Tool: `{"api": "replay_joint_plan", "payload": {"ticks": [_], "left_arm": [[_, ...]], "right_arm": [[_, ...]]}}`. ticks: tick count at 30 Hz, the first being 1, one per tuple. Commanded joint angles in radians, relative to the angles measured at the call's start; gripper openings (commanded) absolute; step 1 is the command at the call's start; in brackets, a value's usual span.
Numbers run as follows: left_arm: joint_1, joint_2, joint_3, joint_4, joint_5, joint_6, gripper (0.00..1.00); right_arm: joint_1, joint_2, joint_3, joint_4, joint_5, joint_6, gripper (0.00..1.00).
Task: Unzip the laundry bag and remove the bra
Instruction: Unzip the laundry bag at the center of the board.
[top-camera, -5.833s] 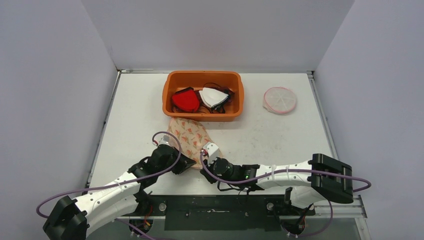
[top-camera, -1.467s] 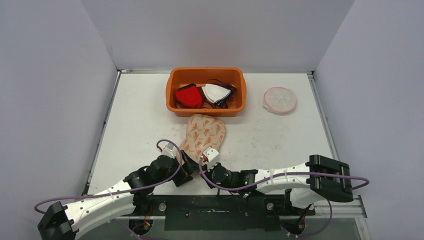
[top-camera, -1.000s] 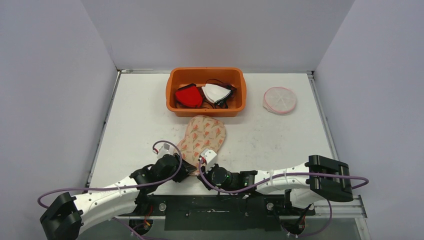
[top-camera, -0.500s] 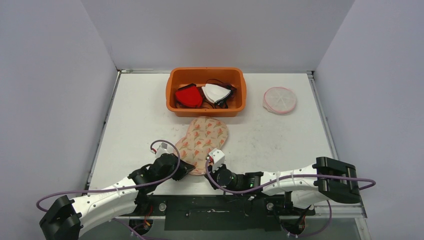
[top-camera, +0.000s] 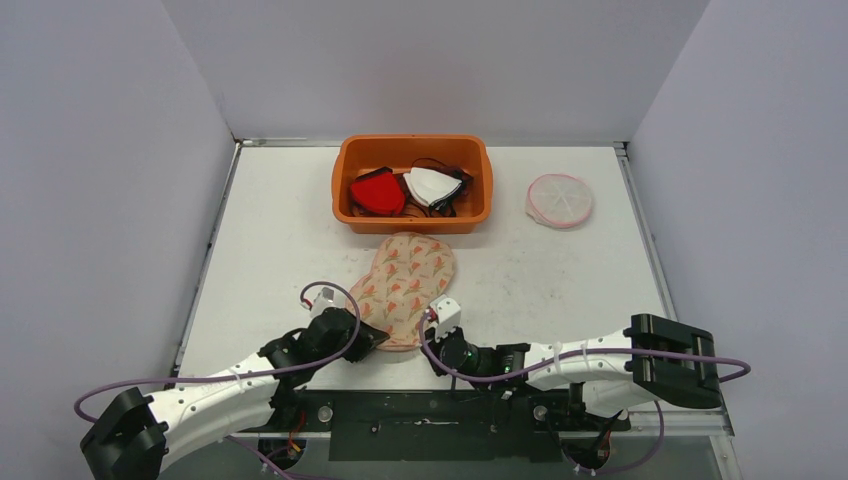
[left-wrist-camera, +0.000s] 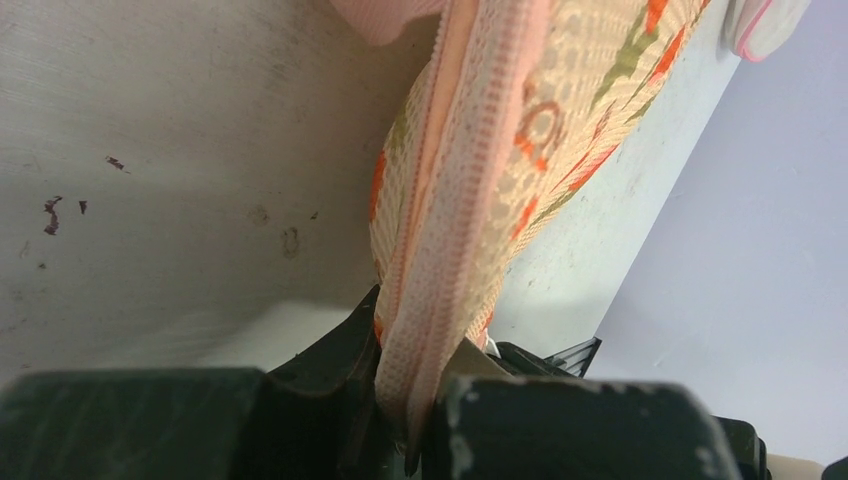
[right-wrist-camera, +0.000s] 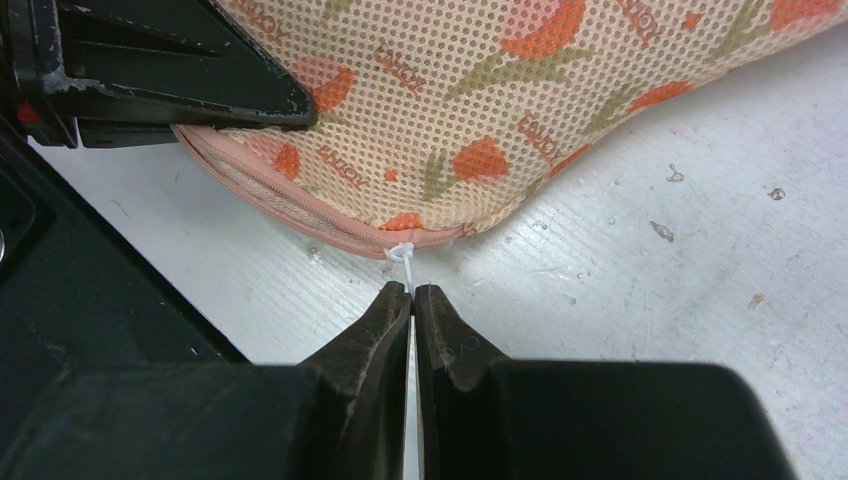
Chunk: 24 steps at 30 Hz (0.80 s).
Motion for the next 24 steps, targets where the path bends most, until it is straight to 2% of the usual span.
{"api": "replay_joint_plan", "payload": {"ticks": [1, 18, 24], "left_arm": [[0.011, 0.002, -0.011, 0.029, -0.035, 0.008, 0.0], [0.008, 0.013, -0.019, 0.06, -0.022, 0.008, 0.0], [0.007, 0.013, -0.02, 0.065, -0.022, 0.008, 0.0]], "right_arm": [[-0.017, -0.015, -0.007, -0.008, 0.053, 0.012, 0.05], [-0.066, 0.053, 0.006, -0.012, 0.048, 0.057, 0.05], [-0.068, 0.019, -0.007, -0.019, 0.032, 0.07, 0.05]]}}
